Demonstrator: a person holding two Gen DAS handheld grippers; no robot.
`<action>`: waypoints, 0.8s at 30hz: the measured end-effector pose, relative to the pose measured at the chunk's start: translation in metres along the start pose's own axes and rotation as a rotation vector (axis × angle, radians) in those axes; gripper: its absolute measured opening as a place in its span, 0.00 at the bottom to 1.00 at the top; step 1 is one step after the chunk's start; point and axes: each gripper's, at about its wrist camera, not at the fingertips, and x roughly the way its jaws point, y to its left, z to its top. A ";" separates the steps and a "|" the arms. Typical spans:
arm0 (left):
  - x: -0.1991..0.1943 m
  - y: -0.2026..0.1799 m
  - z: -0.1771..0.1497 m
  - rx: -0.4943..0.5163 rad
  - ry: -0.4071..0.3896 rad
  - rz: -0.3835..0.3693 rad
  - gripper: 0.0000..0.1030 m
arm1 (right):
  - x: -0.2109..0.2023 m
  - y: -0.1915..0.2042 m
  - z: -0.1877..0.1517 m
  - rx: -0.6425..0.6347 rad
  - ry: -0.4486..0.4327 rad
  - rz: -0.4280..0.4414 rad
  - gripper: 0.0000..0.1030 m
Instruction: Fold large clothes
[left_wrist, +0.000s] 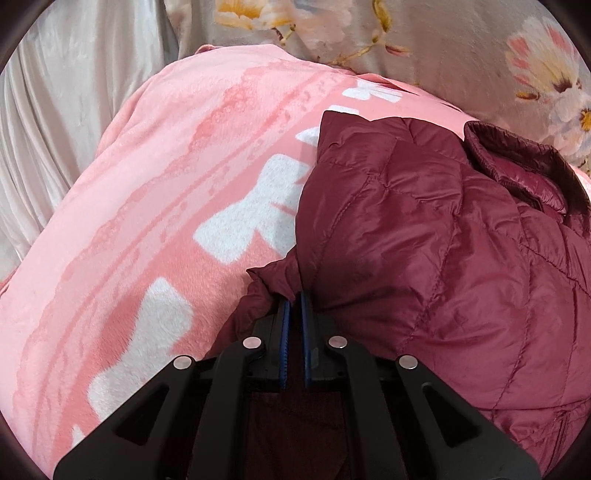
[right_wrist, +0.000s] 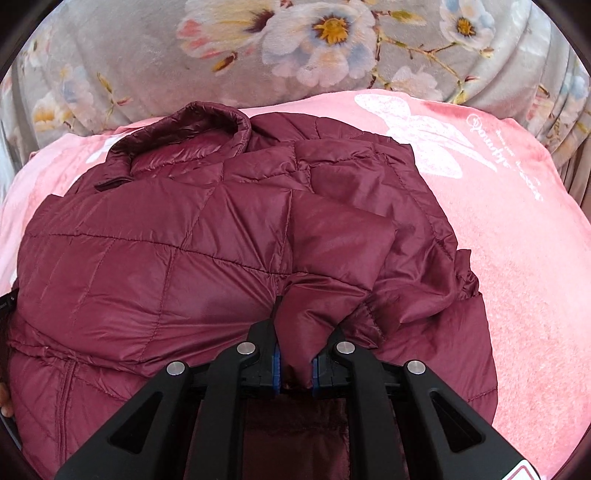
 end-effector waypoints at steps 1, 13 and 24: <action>0.000 -0.001 0.000 0.004 -0.001 0.004 0.04 | 0.000 0.001 0.000 -0.004 0.000 -0.004 0.09; -0.003 0.001 0.000 0.016 0.000 -0.004 0.04 | -0.006 -0.007 0.003 0.008 0.024 0.036 0.17; -0.089 -0.024 0.022 0.115 -0.078 -0.163 0.08 | -0.078 0.007 0.011 0.052 -0.088 0.131 0.25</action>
